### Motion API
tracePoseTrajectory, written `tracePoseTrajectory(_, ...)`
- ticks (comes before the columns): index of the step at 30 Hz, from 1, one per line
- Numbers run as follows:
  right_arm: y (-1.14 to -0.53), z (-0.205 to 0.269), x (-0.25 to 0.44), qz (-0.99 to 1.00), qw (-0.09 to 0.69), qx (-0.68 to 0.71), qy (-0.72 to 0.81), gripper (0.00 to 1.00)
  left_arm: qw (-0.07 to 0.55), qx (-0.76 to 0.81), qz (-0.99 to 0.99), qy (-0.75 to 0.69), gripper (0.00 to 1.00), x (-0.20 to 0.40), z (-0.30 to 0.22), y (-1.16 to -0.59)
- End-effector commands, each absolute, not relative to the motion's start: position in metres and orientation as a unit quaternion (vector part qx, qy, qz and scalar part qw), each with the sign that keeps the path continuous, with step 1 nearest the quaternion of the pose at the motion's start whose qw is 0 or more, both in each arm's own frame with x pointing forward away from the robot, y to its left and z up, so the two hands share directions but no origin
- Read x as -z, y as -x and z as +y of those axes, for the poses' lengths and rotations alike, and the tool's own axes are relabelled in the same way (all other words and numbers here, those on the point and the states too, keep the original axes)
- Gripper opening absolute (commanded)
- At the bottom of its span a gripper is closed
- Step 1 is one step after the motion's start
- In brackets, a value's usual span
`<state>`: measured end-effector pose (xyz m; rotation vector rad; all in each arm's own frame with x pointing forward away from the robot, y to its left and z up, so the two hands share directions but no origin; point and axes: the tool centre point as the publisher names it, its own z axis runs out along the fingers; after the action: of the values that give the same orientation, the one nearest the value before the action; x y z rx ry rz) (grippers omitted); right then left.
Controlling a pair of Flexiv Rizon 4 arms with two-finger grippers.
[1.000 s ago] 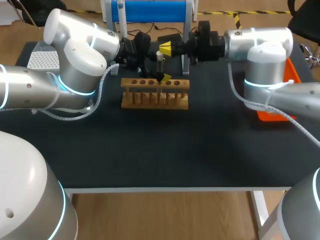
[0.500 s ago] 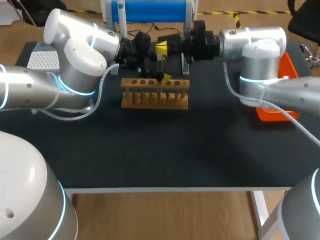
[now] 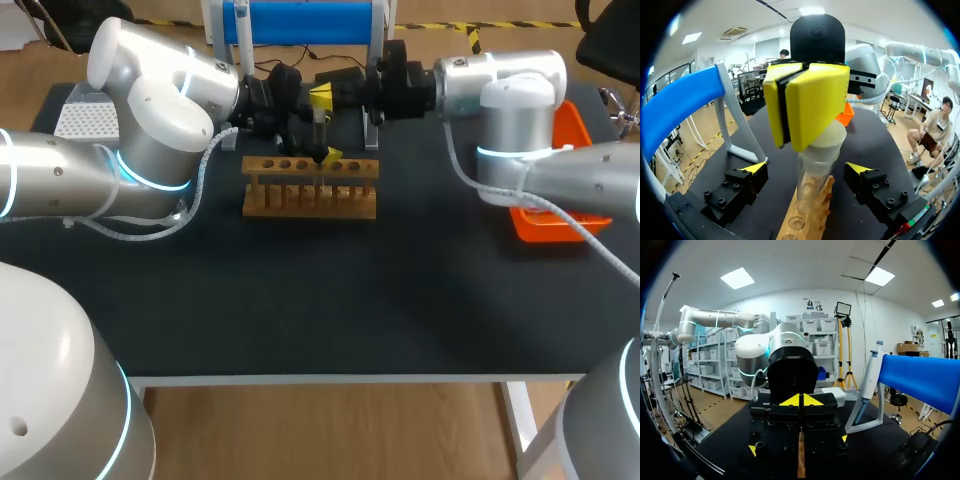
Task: Invert the test tube, pick up the pipette, mount the tip to pipette, aspirate from beaker and dispense into the tube, eject the tip, return the pipette, and cap with the stopper.
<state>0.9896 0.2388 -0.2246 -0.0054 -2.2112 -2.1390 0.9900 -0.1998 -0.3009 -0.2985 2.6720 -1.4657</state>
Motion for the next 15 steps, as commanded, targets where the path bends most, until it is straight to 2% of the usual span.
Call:
tracePoseTrajectory(1,-0.990,0.237,0.235,-0.718,0.035,0.695,0.000,0.00,0.039,0.478,0.872,0.097,1.00,0.301,-0.200,-0.990)
tracePoseTrajectory(9,-0.987,0.236,0.241,-0.719,0.037,0.694,0.007,0.00,0.039,0.478,0.872,0.097,1.00,0.301,-0.200,-0.990)
tracePoseTrajectory(15,-0.987,0.232,0.211,-0.695,0.025,0.719,-0.004,0.00,0.039,0.478,0.872,0.097,1.00,0.301,-0.200,-0.990)
